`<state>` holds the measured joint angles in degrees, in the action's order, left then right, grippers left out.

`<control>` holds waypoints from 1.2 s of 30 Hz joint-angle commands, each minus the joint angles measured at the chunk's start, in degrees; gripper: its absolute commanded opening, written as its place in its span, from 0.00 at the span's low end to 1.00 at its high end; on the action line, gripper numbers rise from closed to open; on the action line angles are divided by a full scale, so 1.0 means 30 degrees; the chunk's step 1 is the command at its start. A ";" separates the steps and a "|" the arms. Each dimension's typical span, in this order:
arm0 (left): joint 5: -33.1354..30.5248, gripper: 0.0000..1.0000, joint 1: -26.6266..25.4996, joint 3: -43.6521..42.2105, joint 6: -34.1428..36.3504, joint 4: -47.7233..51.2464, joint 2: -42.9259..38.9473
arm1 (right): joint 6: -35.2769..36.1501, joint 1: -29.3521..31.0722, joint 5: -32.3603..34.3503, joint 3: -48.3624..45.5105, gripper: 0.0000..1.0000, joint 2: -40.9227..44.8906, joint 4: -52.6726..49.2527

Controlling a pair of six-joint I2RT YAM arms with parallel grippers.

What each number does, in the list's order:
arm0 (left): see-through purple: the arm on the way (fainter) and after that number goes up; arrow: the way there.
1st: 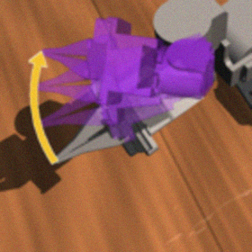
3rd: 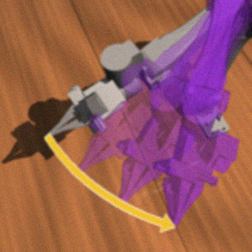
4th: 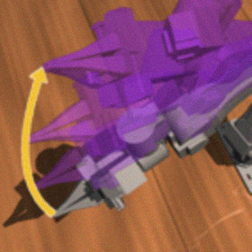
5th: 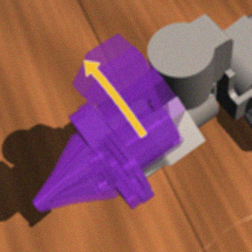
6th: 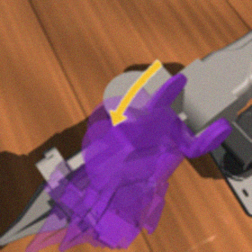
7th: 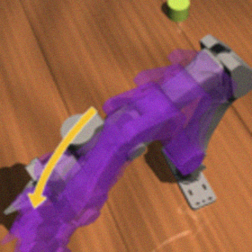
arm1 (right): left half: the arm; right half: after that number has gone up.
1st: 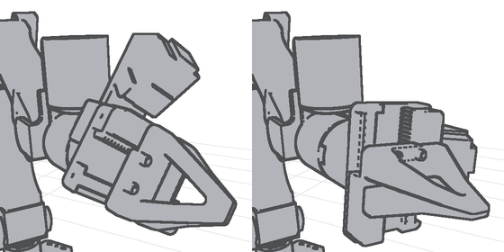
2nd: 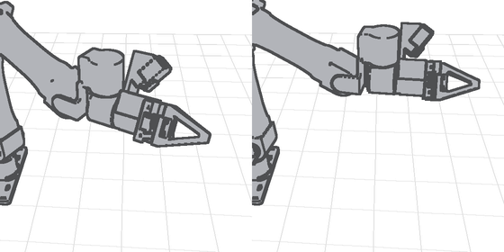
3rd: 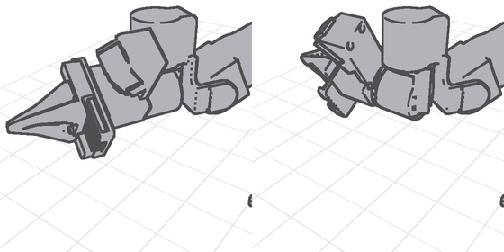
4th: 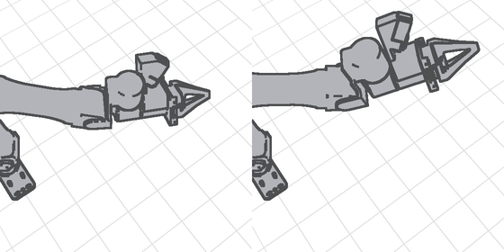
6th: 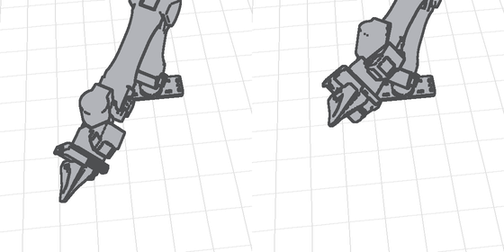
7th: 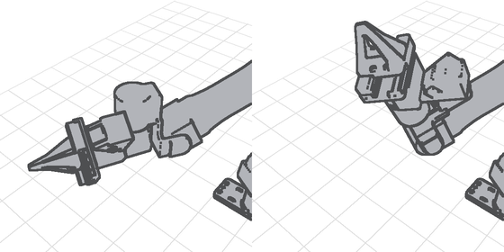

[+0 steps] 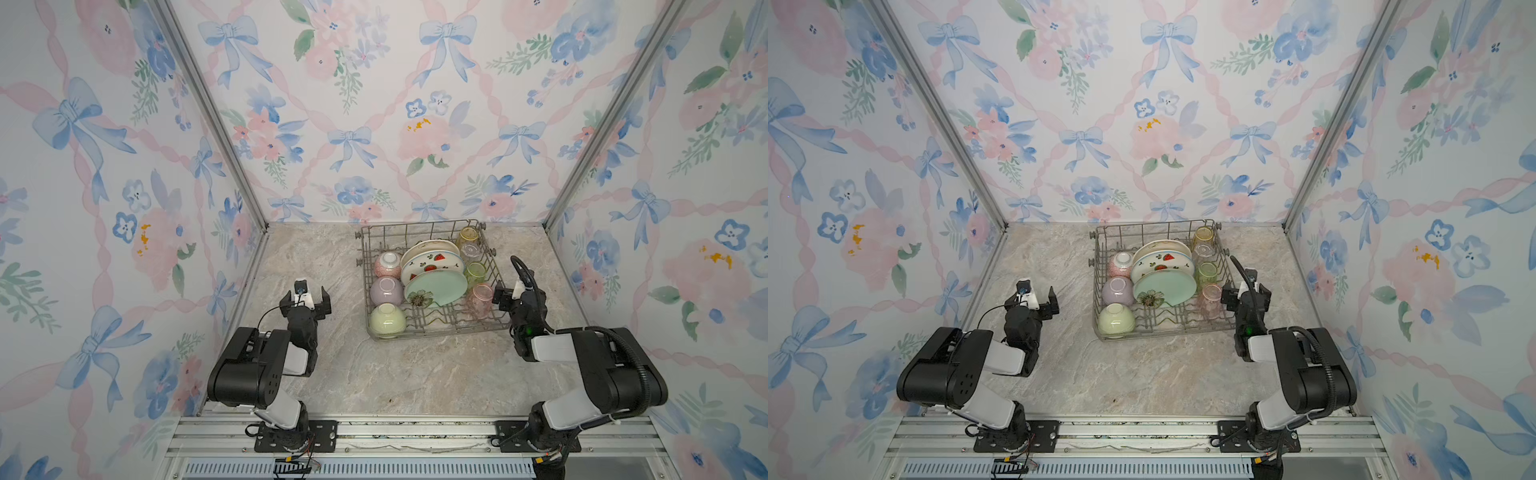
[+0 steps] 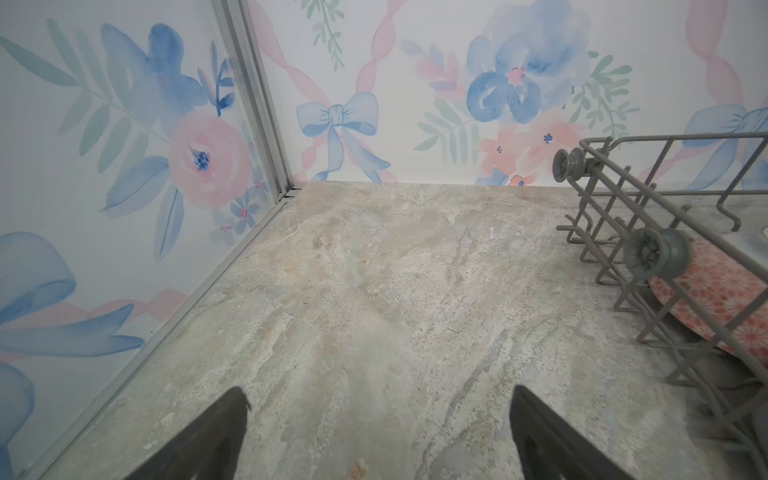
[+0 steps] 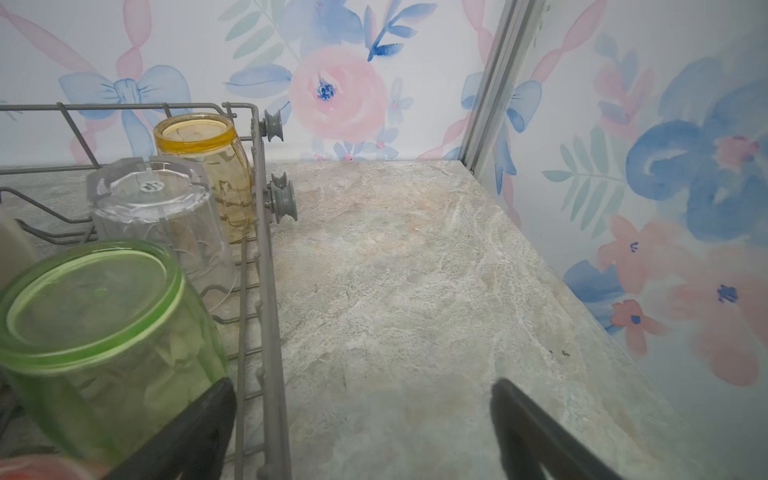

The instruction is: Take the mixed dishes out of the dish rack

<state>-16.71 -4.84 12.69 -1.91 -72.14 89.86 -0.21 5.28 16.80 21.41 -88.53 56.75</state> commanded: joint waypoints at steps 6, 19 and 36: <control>-0.0067 0.98 -0.0001 -0.0020 0.0169 -0.0270 0.0250 | -0.0271 -0.0190 -0.0355 0.0129 0.97 -0.0138 -0.1046; 0.2205 0.98 0.0999 -0.0007 -0.0266 0.0052 0.0111 | -0.0253 -0.0184 -0.0355 0.0129 0.97 -0.0138 -0.1046; 0.0557 0.98 0.0973 -0.0292 -0.0835 0.0311 -0.0852 | 0.0504 0.0687 0.0746 0.0513 0.97 0.1072 -0.2610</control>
<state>-13.23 -2.15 12.19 -3.22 -71.88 88.66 -0.03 6.13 17.32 21.80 -86.74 53.47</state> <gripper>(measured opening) 0.979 0.969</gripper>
